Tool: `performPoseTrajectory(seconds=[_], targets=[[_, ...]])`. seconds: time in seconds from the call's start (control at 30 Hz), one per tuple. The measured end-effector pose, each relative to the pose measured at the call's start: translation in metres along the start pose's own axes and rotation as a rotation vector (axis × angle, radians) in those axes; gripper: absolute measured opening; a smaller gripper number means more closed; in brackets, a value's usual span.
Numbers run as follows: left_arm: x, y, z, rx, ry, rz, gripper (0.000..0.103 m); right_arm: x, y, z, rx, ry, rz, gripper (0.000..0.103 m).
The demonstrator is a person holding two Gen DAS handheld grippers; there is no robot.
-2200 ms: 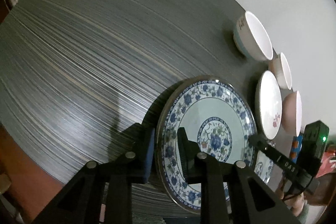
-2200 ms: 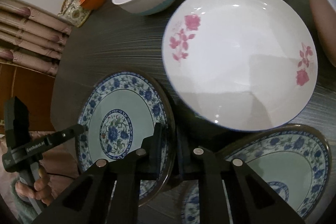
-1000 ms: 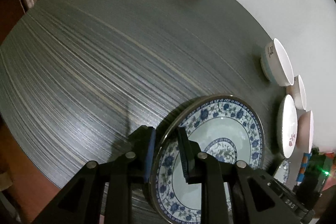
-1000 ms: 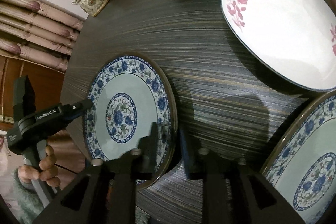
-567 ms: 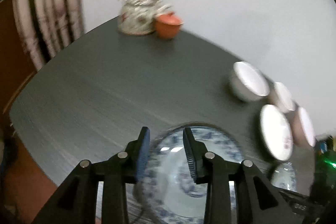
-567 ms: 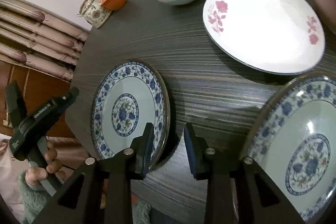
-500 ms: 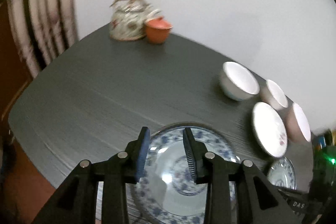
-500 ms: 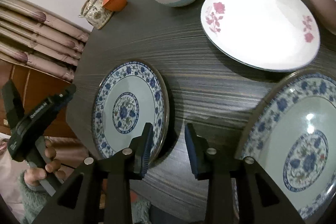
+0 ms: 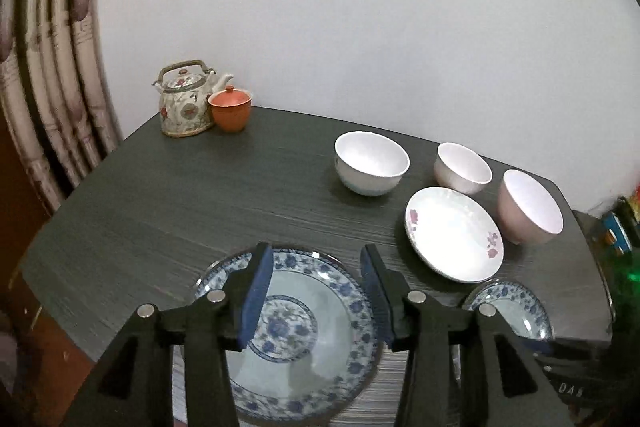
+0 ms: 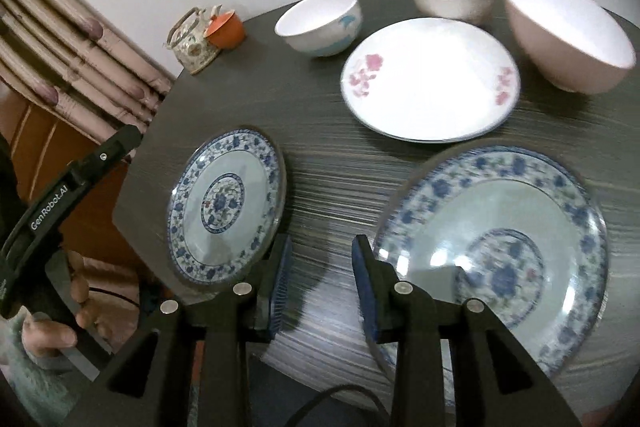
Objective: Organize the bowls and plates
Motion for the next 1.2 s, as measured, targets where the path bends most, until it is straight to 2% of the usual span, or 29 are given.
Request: performPoseTrajectory(seconds=[0.17,0.33,0.43,0.57,0.83,0.97,1.07,1.2], targets=[[-0.026,0.0,-0.002,0.044,-0.008,-0.052,0.046,-0.022,0.025,-0.009,-0.043,-0.025,-0.035,0.031],[-0.051,-0.001,-0.009,0.067,-0.068,-0.033,0.049,-0.042,0.045,-0.018,-0.075,-0.044,-0.064,0.031],[-0.059,-0.004,-0.016,0.111,-0.043,-0.049,0.053,-0.054,0.058,-0.024,-0.096,-0.052,-0.084,0.031],[-0.062,-0.015,-0.028,0.189,0.018,-0.12,0.053,-0.072,0.07,-0.029,-0.114,-0.066,-0.101,0.031],[-0.081,-0.031,-0.054,0.295,-0.008,-0.196,0.053,-0.118,0.085,-0.04,-0.112,-0.114,-0.117,0.031],[-0.091,-0.044,-0.068,0.39,0.03,-0.275,0.053,-0.134,0.085,-0.045,-0.099,-0.134,-0.112,0.031],[-0.097,-0.054,-0.078,0.467,0.057,-0.314,0.053,-0.149,0.082,-0.047,-0.084,-0.181,-0.082,0.031],[-0.102,-0.063,-0.083,0.523,0.07,-0.36,0.053,-0.172,0.077,-0.052,-0.064,-0.245,-0.054,0.031]])
Point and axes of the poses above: each gripper's, at about its wrist camera, not at the fingertips, and y roughly against the way its jaws point, x to its left, z to its top, the point moved 4 cm from there along -y, roughly the way its jaws point, and after that the axes turned 1 degree about x, right-handed, at the moved point
